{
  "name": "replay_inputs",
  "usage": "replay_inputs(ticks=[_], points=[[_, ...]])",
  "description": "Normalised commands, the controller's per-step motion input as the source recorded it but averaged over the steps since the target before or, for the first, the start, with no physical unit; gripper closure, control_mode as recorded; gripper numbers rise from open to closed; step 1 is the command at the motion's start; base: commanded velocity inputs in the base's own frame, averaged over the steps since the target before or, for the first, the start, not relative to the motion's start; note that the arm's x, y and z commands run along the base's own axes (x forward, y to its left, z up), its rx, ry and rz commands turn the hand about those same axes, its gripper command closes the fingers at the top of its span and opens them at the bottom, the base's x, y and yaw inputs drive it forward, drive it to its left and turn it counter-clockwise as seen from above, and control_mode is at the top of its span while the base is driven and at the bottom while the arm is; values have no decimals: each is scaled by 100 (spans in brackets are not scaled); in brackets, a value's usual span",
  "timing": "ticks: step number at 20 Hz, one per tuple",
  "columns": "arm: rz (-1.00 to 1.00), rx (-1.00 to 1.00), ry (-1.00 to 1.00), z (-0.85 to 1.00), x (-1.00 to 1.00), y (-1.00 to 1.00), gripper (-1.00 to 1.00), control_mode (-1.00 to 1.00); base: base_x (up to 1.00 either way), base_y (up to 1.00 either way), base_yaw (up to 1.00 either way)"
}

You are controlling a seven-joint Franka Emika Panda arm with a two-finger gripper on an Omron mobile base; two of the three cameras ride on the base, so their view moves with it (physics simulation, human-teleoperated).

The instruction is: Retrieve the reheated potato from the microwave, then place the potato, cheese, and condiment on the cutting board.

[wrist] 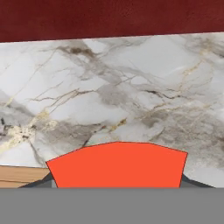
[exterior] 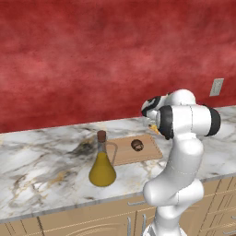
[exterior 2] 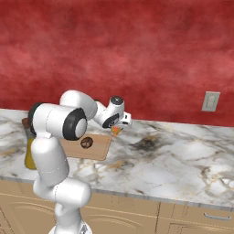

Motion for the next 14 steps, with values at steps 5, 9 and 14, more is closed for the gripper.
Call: replay_inputs(ticks=[5, 9, 14], points=[[-3, 3, 3, 21, -35, 17, 100, -100, 0, 0, 0], [-7, 0, 5, 6, -34, 15, 100, -100, 0, 0, 0], [-8, 0, 7, 5, -37, 18, 100, -100, 0, 0, 0]])
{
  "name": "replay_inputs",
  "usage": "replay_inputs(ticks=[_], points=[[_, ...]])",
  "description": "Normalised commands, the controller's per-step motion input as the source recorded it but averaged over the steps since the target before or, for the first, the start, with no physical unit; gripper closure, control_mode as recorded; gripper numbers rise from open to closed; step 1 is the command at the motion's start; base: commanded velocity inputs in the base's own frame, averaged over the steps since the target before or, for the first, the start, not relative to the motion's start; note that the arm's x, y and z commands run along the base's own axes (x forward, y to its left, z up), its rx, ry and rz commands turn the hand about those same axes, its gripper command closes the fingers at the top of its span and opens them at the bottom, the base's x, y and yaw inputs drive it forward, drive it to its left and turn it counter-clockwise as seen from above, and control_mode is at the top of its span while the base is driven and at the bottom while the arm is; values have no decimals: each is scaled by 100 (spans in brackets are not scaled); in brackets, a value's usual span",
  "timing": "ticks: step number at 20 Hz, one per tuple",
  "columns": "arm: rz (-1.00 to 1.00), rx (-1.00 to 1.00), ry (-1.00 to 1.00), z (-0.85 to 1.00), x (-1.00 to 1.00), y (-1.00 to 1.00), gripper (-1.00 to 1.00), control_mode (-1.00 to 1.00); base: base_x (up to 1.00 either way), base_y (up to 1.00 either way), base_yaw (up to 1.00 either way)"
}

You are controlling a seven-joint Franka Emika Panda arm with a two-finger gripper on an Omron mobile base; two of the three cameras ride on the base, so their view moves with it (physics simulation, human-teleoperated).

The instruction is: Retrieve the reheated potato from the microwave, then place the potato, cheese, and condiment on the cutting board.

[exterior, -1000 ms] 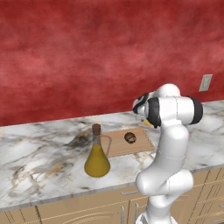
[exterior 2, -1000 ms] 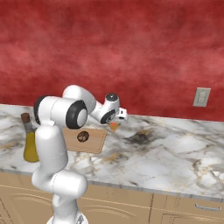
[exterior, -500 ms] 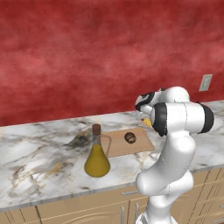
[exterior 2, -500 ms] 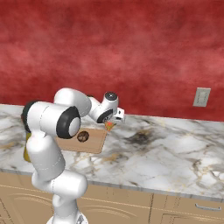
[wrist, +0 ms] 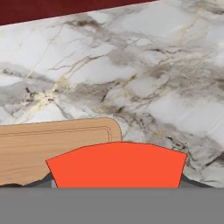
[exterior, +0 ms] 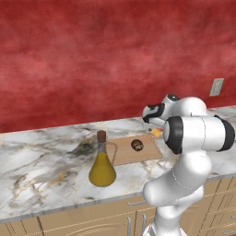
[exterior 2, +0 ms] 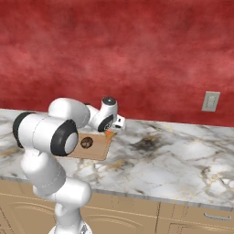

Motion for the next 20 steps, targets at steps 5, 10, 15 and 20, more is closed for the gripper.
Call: replay_inputs(ticks=[5, 10, 15, 20], points=[[-10, 0, 4, 0, -45, 23, 100, -100, 0, 0, 0], [-12, 0, 5, 0, -38, 17, 100, -100, 0, 0, 0], [-12, 0, 5, -4, -28, 17, 100, -100, 0, 0, 0], [-17, 0, 1, -8, -1, 10, 100, -100, 0, 0, 0]])
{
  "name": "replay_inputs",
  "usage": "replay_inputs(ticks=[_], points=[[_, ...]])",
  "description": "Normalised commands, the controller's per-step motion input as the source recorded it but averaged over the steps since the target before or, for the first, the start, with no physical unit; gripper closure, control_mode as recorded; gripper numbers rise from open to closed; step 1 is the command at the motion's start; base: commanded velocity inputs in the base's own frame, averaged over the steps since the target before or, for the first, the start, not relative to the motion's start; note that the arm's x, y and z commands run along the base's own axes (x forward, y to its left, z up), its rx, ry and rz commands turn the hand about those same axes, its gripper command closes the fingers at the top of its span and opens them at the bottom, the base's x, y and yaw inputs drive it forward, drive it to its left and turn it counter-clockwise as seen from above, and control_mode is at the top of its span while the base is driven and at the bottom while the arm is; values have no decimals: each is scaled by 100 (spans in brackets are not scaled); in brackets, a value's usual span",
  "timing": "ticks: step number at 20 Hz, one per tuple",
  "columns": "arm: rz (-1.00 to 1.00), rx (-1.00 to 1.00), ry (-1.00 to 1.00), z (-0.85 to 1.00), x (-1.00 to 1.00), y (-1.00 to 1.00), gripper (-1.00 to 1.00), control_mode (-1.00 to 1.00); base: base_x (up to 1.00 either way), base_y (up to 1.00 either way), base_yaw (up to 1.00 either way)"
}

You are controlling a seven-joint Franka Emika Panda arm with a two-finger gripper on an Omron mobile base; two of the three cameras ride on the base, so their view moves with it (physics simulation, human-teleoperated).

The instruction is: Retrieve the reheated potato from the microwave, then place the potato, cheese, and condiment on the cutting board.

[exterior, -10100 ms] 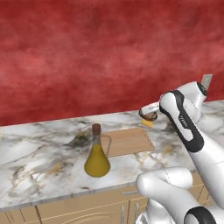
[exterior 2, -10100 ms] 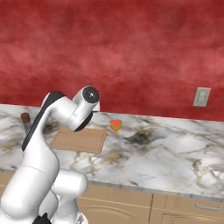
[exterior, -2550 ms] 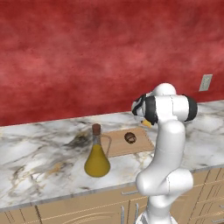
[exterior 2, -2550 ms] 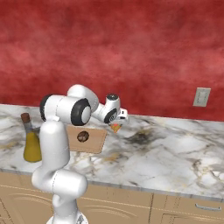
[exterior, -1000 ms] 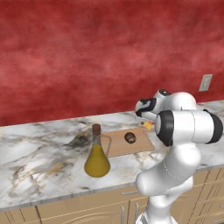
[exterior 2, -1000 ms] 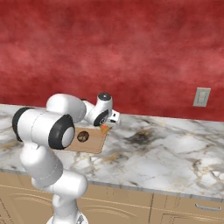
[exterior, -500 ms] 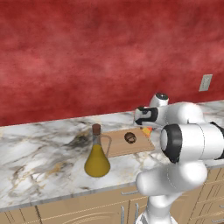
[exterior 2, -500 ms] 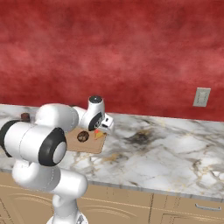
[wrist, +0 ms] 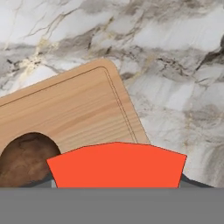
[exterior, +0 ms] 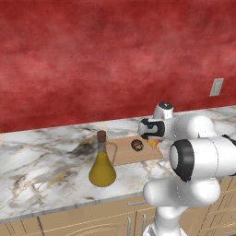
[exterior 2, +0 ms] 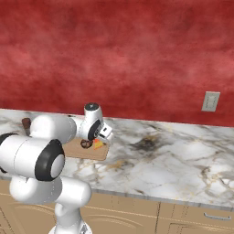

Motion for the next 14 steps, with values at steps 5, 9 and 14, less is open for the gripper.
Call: replay_inputs(ticks=[5, 9, 14], points=[[-17, 0, 4, -8, 5, 4, 100, -100, 0, 0, 0], [-12, 0, 7, -6, -10, 15, 100, -100, 0, 0, 0], [-6, 1, 1, 0, -1, 14, 100, -100, 0, 0, 0]])
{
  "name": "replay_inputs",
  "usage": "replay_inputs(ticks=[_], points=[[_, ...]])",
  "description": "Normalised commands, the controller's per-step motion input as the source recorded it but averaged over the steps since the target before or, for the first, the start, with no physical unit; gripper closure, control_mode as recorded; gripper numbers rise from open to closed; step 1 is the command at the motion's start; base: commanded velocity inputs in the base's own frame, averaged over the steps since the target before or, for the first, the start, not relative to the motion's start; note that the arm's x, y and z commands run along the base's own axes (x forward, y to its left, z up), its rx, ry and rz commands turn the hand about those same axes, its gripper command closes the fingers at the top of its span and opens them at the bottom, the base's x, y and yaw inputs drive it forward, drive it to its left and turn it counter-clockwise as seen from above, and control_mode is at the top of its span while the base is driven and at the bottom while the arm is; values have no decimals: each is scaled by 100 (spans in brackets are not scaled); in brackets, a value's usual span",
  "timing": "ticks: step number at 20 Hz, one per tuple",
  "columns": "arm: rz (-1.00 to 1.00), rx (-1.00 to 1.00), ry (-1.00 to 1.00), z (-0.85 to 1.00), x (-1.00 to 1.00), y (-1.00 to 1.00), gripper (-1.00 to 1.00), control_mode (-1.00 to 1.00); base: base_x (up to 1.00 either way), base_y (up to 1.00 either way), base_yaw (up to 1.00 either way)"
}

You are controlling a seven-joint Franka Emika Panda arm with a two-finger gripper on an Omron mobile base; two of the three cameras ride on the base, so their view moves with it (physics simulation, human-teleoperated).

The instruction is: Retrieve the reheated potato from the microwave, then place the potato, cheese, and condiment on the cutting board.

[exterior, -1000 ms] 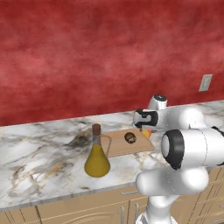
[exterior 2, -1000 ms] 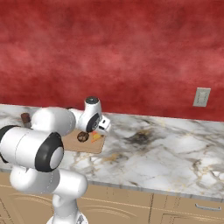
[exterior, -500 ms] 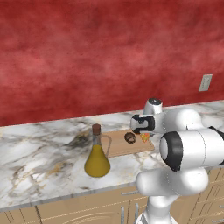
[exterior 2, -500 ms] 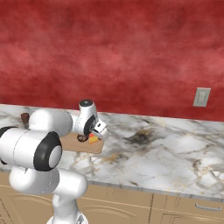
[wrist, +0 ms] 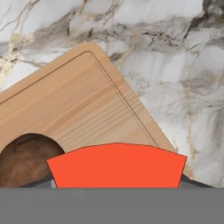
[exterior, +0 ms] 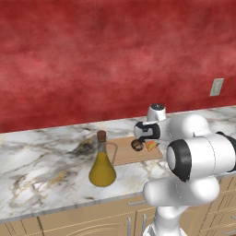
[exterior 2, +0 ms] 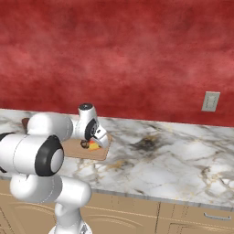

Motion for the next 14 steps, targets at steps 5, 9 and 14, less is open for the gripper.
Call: replay_inputs(ticks=[5, 9, 14], points=[[-2, 4, 1, 0, 6, 6, 100, -100, 0, 0, 0], [0, 5, 6, -4, 0, 7, 100, -100, 0, 0, 0], [-1, 2, 5, -6, 0, 17, 100, -100, 0, 0, 0]])
